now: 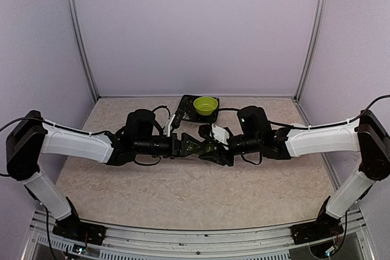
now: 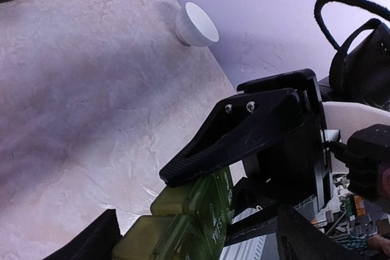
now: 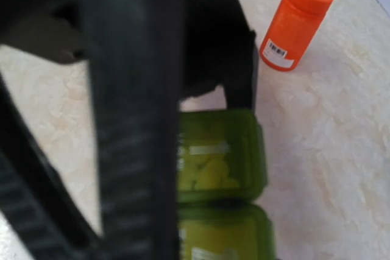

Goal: Sort the pills into containers
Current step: Pass from the right arm to the left

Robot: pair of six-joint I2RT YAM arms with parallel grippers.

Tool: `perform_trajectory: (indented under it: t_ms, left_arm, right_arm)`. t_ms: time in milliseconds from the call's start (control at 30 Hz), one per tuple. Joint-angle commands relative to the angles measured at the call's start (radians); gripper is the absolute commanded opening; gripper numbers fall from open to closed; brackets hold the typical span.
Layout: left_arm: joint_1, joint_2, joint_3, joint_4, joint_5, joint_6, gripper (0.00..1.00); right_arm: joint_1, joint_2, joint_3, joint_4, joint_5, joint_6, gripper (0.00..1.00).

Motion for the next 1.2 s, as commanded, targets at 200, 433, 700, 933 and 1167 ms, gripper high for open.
perform_trajectory:
  t_ms: [200, 433, 700, 933, 1167]
  left_arm:
    - [-0.002, 0.040, 0.006, 0.116, 0.078, -0.042, 0.61]
    - [-0.003, 0.059, 0.013, 0.110, 0.083, -0.050, 0.55]
    - [-0.002, 0.065, 0.021, 0.100, 0.069, -0.048, 0.48]
    - [-0.002, 0.074, 0.033, 0.101, 0.064, -0.048, 0.42]
    - [-0.002, 0.090, 0.043, 0.108, 0.071, -0.059, 0.43]
  right_arm:
    - [0.010, -0.063, -0.060, 0.058, 0.037, -0.018, 0.46]
    - [0.012, -0.070, -0.058, 0.055, 0.049, -0.024, 0.46]
    - [0.012, -0.080, -0.050, 0.046, 0.045, -0.030, 0.46]
    - [0.014, -0.080, -0.051, 0.039, 0.039, -0.037, 0.46]
    - [0.019, -0.070, -0.052, 0.041, 0.046, -0.037, 0.45]
